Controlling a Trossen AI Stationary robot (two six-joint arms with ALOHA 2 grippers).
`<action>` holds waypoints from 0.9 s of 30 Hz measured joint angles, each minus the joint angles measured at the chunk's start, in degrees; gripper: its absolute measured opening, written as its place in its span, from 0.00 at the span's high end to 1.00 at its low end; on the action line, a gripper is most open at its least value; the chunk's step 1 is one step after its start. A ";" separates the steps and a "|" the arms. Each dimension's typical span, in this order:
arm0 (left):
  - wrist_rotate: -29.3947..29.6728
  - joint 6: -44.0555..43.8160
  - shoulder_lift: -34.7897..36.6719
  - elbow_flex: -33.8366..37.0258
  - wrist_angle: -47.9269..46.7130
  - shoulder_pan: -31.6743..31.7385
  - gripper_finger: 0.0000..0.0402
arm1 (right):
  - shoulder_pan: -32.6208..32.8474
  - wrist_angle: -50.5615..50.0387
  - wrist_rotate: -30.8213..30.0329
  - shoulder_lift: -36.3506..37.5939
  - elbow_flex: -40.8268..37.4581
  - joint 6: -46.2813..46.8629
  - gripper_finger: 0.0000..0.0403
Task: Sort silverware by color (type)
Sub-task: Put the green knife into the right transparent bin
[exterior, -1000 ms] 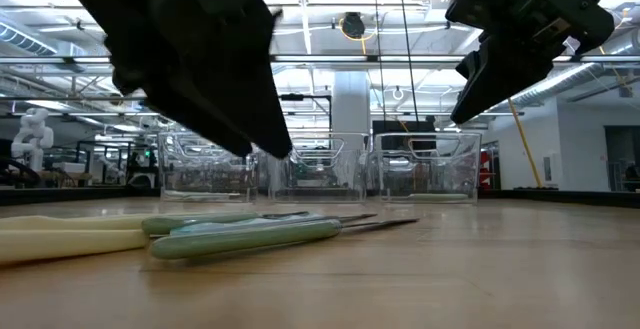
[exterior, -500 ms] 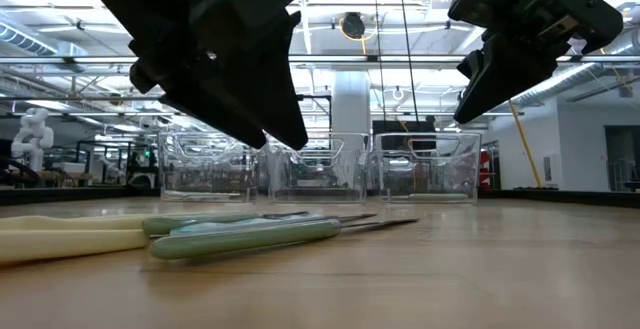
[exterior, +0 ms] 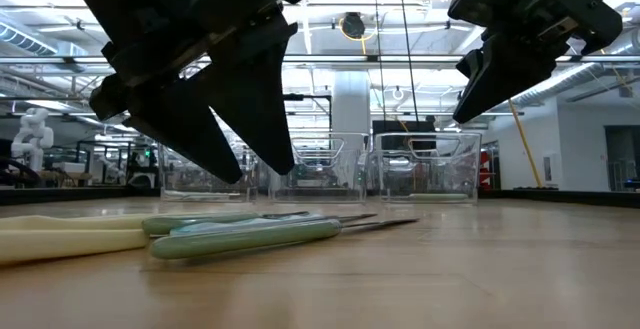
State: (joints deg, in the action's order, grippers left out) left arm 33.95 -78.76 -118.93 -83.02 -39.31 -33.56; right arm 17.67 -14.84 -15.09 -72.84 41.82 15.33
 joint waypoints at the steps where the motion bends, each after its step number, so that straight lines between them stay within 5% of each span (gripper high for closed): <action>1: 0.00 -0.47 0.00 0.00 -0.02 0.00 0.36 | 0.00 0.01 0.00 0.00 0.00 0.00 0.98; 20: -8.04 2.54 -3.29 -0.11 -1.22 3.76 0.37 | 0.04 -0.56 0.20 -0.11 0.00 2.40 0.98; 27: -8.17 3.05 -3.37 -0.08 -1.32 3.84 0.49 | 0.07 -0.49 0.20 -0.11 0.00 1.86 0.98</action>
State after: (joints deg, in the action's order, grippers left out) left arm 25.78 -75.72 -122.30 -83.10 -40.63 -29.72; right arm 17.74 -15.33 -14.90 -72.95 41.82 17.19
